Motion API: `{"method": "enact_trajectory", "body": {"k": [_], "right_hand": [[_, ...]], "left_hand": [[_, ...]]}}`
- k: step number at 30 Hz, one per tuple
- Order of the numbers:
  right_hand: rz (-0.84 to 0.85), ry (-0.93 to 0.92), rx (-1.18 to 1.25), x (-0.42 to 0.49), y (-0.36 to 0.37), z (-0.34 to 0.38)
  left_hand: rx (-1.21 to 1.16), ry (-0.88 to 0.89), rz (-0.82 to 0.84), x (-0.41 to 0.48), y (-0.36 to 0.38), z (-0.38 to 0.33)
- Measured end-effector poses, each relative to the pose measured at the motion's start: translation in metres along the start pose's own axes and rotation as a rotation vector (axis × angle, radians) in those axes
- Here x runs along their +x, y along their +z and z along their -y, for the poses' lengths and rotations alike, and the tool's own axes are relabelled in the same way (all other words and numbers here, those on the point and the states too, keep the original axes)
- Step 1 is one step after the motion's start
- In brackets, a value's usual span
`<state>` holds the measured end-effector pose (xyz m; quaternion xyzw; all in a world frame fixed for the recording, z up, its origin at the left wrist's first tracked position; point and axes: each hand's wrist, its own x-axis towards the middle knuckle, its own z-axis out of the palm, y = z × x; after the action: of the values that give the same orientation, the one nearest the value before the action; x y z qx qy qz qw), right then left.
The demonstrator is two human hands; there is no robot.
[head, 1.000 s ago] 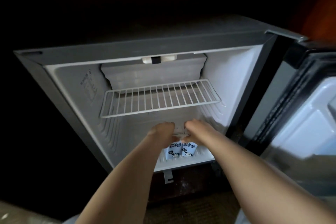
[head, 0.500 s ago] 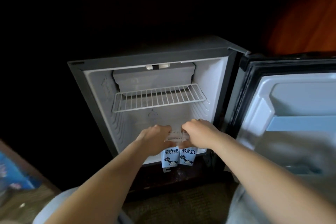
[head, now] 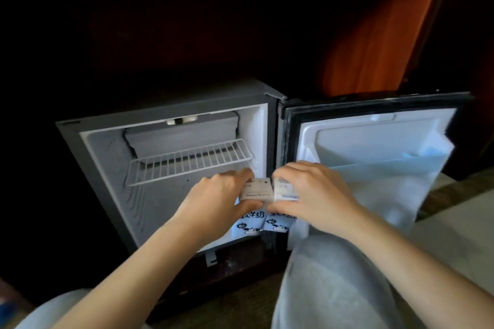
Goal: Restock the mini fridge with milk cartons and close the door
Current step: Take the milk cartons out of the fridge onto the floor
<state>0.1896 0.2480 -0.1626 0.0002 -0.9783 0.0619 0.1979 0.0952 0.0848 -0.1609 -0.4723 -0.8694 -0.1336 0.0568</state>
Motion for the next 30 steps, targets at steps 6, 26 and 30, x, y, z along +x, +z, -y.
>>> {"method": "enact_trajectory", "body": {"k": [6, 26, 30], "right_hand": [[-0.045, 0.147, -0.070, -0.058, -0.053, -0.026], [0.148, 0.697, 0.049, -0.337, -0.027, -0.080], [0.152, 0.782, 0.081, -0.380, 0.003, -0.082]], "left_hand": [[-0.062, 0.154, -0.024, 0.016, -0.006, -0.073], [-0.324, 0.433, 0.548, -0.029, 0.166, -0.273], [-0.301, 0.434, 0.672, -0.044, 0.197, -0.293]]}}
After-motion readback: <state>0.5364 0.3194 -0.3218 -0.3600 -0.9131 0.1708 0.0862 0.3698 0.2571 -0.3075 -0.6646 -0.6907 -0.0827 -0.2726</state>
